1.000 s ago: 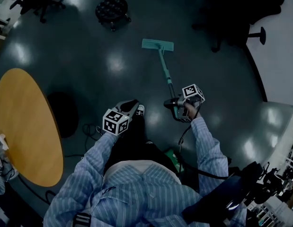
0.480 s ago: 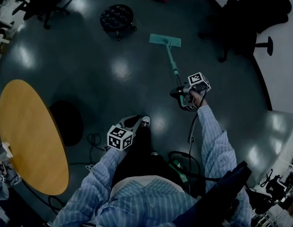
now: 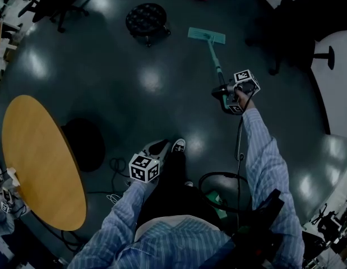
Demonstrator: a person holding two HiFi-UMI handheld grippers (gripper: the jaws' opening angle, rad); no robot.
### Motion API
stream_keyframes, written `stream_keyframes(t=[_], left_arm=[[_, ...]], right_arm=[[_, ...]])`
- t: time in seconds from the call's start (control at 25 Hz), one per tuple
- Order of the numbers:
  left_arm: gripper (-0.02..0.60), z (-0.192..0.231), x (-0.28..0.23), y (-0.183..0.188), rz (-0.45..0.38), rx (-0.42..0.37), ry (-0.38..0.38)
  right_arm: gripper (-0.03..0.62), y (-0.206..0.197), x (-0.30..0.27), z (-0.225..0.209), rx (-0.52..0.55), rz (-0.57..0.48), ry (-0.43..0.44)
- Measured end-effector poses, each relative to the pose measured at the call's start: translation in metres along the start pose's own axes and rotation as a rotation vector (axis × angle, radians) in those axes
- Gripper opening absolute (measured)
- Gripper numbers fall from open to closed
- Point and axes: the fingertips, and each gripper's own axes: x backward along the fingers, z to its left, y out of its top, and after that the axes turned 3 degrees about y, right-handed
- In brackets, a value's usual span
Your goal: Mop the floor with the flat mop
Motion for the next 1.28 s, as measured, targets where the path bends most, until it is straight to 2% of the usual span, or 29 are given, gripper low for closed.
stream_keyframes(t=[0.24, 0.68, 0.92, 1.28], left_arm=[[0.031, 0.008, 0.006, -0.004, 0.004, -0.001, 0.012], [0.031, -0.030, 0.011, -0.002, -0.020, -0.053, -0.025], [0.031, -0.061, 0.026, -0.036, -0.011, -0.081, -0.058], [0.031, -0.110, 0.057, -0.085, -0.023, -0.125, -0.075]], right_arm=[[0.016, -0.010, -0.005, -0.008, 0.002, -0.012, 0.002], [0.016, -0.085, 0.006, -0.056, -0.020, 0.006, 0.018], [0.017, -0.158, 0.007, -0.100, -0.031, 0.011, 0.032], [0.015, -0.278, 0.019, -0.177, -0.081, 0.025, 0.120]])
